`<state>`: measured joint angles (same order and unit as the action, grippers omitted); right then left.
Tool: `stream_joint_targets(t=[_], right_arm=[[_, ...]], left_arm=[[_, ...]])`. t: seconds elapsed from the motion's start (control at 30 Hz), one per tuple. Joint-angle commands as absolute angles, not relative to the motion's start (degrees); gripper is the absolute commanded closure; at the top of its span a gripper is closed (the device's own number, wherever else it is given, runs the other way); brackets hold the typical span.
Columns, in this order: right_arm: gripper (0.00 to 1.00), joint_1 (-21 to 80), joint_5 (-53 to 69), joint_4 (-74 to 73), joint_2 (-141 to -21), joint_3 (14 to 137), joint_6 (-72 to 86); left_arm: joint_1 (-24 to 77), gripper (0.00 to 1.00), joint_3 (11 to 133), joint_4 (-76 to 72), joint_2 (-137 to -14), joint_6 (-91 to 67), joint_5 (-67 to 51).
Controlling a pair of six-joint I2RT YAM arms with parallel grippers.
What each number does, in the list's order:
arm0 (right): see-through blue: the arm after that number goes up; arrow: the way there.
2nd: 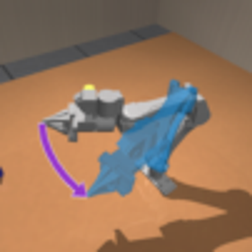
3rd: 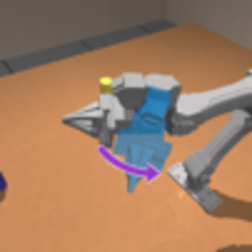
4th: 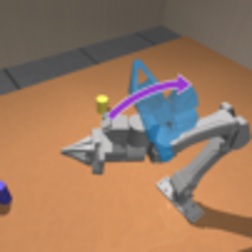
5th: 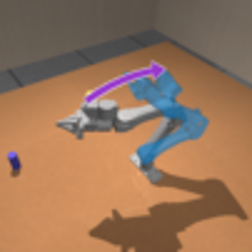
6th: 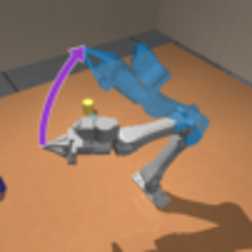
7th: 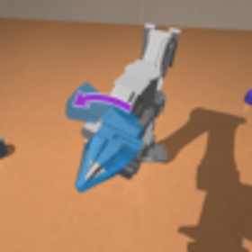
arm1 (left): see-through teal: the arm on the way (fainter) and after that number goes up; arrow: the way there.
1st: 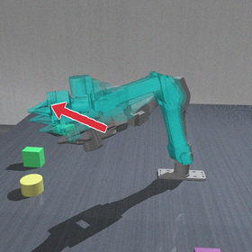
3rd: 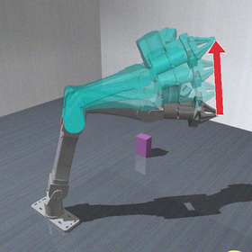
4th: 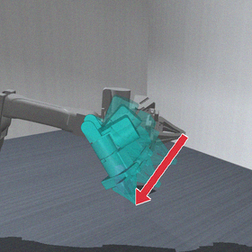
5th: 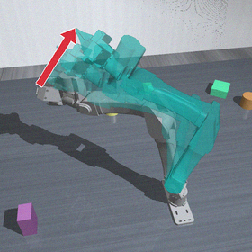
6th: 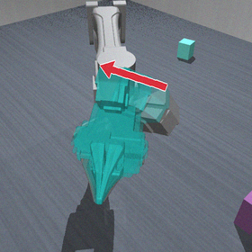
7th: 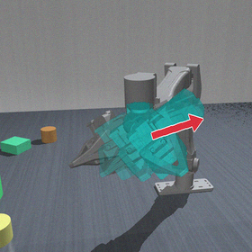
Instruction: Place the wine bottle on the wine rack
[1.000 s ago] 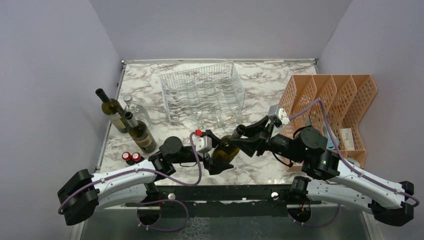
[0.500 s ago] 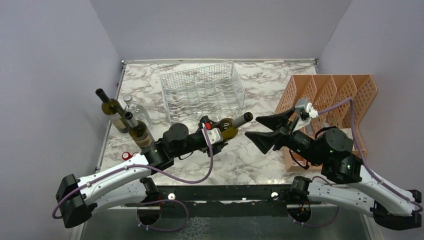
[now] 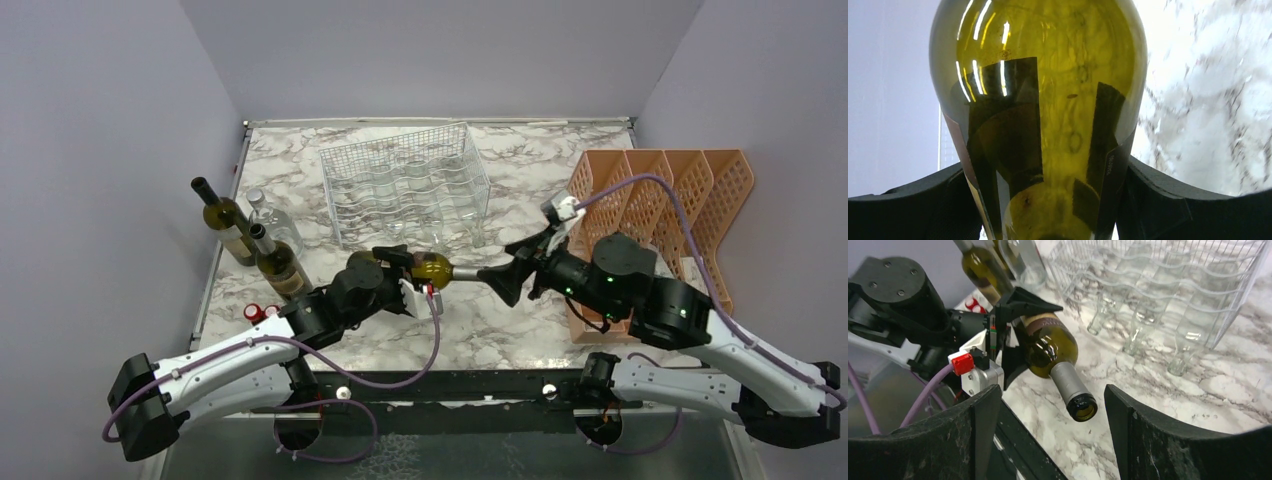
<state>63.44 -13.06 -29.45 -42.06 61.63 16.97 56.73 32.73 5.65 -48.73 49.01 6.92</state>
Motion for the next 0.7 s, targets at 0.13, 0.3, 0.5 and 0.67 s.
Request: stream_joint_targets(t=[0.13,0.3,0.5,0.67], right_arm=[[0.22,63.6,-5.7,-37.6,-54.3,64.5,16.0],[0.25,63.5,-4.0,-39.5,-62.9,68.0,12.9],[0.28,62.6,2.6,-41.9,-70.0,71.6,8.8],[0.31,62.2,5.5,-44.0,-73.8,72.9,6.8]], left_arm=[[56.7,1.0,26.0,-5.2,-43.2,63.6,12.9],[57.0,1.0,23.6,-6.5,-40.7,66.3,12.9],[57.5,1.0,22.2,-6.9,-38.7,69.4,12.0],[58.0,1.0,20.8,-7.2,-36.4,71.0,11.2]])
